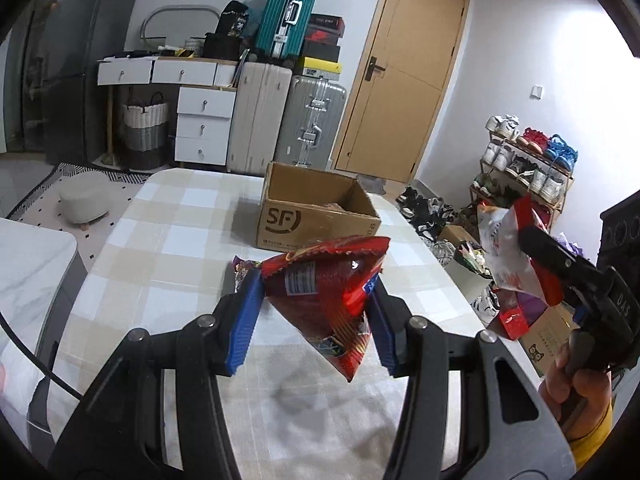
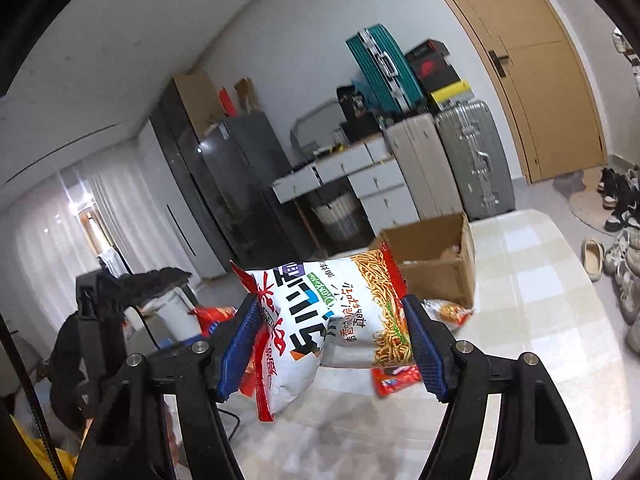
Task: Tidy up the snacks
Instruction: 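Lift both held bags and carry them over the cardboard box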
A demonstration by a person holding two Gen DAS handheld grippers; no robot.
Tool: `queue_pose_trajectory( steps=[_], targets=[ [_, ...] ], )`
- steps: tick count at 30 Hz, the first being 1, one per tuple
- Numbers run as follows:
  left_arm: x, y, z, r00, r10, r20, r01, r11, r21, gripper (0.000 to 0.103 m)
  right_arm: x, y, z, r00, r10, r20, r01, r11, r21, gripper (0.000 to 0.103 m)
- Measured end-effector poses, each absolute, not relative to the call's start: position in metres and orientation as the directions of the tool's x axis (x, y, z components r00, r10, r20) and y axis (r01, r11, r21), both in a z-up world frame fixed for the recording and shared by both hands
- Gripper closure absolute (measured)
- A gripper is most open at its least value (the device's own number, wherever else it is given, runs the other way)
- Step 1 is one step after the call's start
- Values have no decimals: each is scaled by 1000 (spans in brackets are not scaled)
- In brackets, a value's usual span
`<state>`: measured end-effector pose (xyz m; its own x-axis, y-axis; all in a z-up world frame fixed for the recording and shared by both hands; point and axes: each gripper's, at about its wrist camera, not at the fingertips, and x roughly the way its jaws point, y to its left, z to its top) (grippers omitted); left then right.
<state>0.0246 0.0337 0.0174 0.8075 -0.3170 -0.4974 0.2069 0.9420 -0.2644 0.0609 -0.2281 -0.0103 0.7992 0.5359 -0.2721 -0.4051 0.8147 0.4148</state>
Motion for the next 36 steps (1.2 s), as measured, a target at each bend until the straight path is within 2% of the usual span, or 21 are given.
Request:
queue_pose_trajectory(
  steps=[13,28,36],
  targets=[
    [-27,45,44,815,-336,-471,229,935,-270,56,51,-221,-5,782,561,-272,-426,799,423,32],
    [-26,49,48,813,-330,-480,225,938,-265,56,70,-222,-6,777,566,-275,-435,799,415,32],
    [13,49,58,821,-327,-469,211,936,-283,55,94,-219,9,787,557,-264,-446,810,380,32]
  ],
)
